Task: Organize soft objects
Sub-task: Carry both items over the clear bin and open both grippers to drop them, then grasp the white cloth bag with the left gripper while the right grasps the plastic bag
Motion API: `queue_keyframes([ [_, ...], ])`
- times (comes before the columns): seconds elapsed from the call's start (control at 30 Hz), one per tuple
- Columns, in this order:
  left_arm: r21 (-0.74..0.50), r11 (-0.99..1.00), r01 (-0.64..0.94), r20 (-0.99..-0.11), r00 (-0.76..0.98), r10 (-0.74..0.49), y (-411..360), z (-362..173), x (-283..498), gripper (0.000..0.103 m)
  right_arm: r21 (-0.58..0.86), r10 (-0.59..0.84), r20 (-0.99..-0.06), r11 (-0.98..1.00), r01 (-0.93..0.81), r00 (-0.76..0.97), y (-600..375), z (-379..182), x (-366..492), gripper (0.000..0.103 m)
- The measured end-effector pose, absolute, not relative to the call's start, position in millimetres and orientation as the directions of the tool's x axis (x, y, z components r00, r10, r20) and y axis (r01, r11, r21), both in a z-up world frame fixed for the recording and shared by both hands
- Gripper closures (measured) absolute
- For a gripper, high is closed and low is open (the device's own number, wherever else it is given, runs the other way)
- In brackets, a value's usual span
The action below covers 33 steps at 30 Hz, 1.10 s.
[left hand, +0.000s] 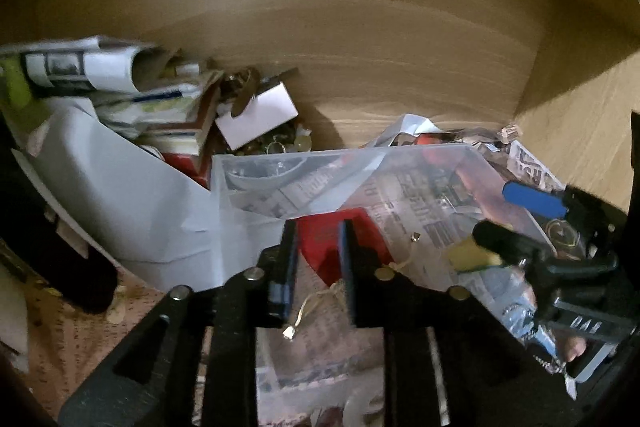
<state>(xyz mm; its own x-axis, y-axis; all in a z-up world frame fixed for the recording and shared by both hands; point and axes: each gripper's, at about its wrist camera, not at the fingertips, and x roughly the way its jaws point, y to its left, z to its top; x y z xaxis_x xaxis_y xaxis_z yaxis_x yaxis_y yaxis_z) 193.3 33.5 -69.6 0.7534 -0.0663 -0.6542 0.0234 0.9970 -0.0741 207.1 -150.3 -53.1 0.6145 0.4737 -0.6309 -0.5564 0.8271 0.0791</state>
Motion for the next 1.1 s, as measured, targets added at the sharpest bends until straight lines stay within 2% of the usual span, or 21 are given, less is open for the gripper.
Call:
queue_keyframes([
  [0.07, -0.05, 0.998, 0.025, -0.635, 0.771, -0.051, 31, -64, 184, 0.06, 0.084, 0.481, -0.613, 0.828, -0.555, 0.626, -154, -45, 202, 0.037],
  [0.33, -0.03, 0.999, 0.039, -0.581, 0.813, -0.049, 28, -39, 138, 0.034, 0.084, 0.512, -0.539, 0.823, -0.562, 0.669, -172, -17, 170, 0.022],
  [0.47, -0.016, 0.999, 0.046, -0.567, 0.823, -0.047, 26, -39, 119, 0.021, 0.074, 0.516, -0.53, 0.819, -0.57, 0.673, -182, -13, 152, 0.02],
  [1.1, -0.046, 0.991, 0.13, -0.688, 0.715, -0.125, -2, -99, 84, 0.018, 0.175, 0.545, -0.643, 0.788, -0.59, 0.538, -189, -65, 113, 0.019],
])
